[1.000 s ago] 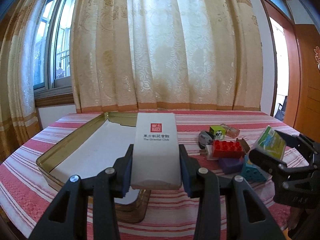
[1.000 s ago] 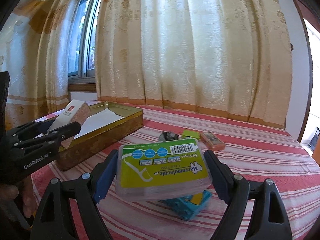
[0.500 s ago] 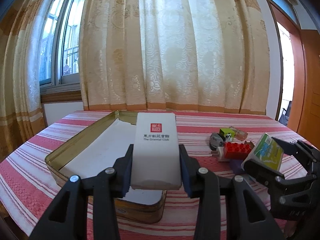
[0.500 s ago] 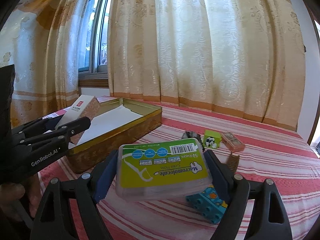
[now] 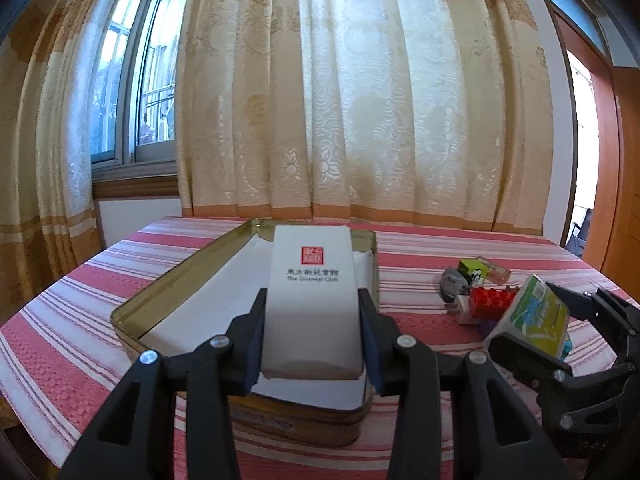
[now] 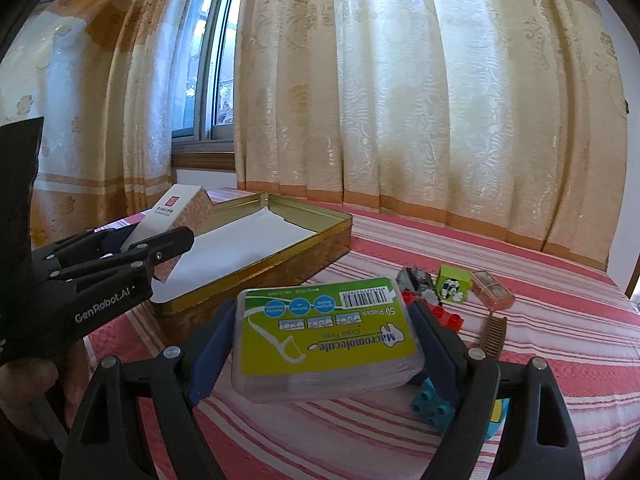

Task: Organize rigid objects
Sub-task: 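Lift the white box with the left tool while the right tool carries the clear box, then lower the white box into the tray with the left tool while the right tool lowers the clear box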

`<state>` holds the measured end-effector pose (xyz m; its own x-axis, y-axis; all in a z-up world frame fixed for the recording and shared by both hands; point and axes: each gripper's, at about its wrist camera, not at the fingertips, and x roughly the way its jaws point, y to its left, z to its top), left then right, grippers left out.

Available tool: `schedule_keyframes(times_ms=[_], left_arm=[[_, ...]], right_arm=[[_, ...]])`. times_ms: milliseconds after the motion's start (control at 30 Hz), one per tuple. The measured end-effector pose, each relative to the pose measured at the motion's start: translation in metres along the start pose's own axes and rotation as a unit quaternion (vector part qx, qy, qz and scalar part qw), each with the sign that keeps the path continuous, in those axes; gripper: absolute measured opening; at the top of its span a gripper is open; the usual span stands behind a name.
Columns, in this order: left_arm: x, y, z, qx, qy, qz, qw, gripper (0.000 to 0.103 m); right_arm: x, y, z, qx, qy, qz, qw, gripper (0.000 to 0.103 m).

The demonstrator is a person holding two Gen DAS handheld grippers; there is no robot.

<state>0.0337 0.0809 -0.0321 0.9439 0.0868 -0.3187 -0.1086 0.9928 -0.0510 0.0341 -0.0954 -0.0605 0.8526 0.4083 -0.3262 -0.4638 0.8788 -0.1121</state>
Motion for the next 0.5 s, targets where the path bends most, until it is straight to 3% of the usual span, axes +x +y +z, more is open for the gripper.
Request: schedule_keyframes(times_ms=[500], left_arm=[[0.0036,0.0104,0.0004,-0.002,0.005,0.002,1.0000,0.040]], right_arm=[[0.0106,0.0103,0.0031,0.000,0.014,0.019,1.000,0.086]])
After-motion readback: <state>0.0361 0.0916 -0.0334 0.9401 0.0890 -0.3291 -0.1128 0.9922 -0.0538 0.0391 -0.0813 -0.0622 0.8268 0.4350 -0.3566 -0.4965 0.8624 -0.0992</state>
